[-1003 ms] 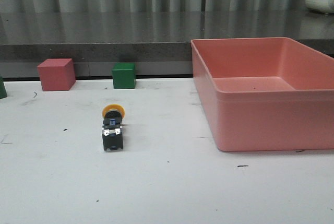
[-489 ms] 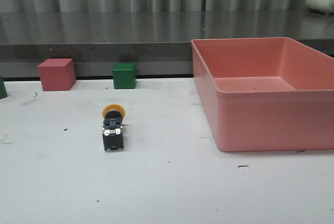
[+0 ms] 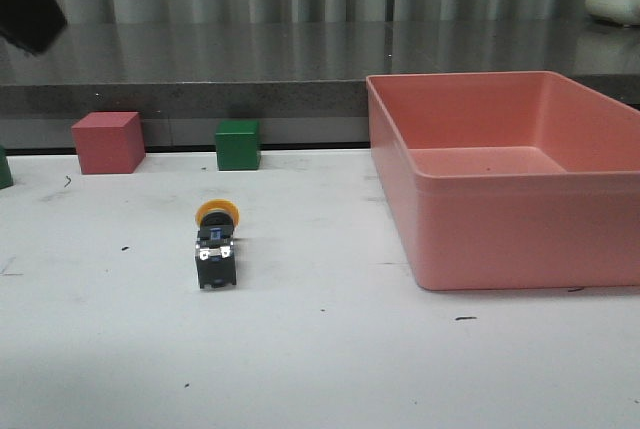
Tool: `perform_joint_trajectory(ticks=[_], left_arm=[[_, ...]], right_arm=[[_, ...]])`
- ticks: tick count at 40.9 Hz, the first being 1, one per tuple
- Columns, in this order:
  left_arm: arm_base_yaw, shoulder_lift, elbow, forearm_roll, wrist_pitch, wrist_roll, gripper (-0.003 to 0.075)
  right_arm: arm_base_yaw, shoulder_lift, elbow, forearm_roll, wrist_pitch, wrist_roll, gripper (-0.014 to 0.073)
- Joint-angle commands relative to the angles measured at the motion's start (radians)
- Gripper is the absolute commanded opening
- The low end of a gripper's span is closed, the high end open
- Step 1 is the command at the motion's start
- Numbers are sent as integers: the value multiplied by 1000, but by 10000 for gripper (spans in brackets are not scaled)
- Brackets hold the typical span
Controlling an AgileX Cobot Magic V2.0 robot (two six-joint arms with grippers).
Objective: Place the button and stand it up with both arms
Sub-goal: 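Lower the open left gripper over the lying button and close on it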
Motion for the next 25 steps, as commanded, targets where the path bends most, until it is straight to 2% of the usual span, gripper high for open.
perform_joint_trajectory(ticks=[1,7,15,25], left_arm=[[-8,83,-87,-29,-18,-5,587],[-8,251,-210,-47,39,-57,587],[-8,486,-428,-47,200,-146,587],[-8,697,-649,-47,334,-235,587]], right_arm=[[0,4,-26,-3,-67,-9,460],[0,4,-26,-3,-66,-9,460],[0,4,-26,-3,-66,-9,460],[0,4,-26,-3,-66,-9,460]])
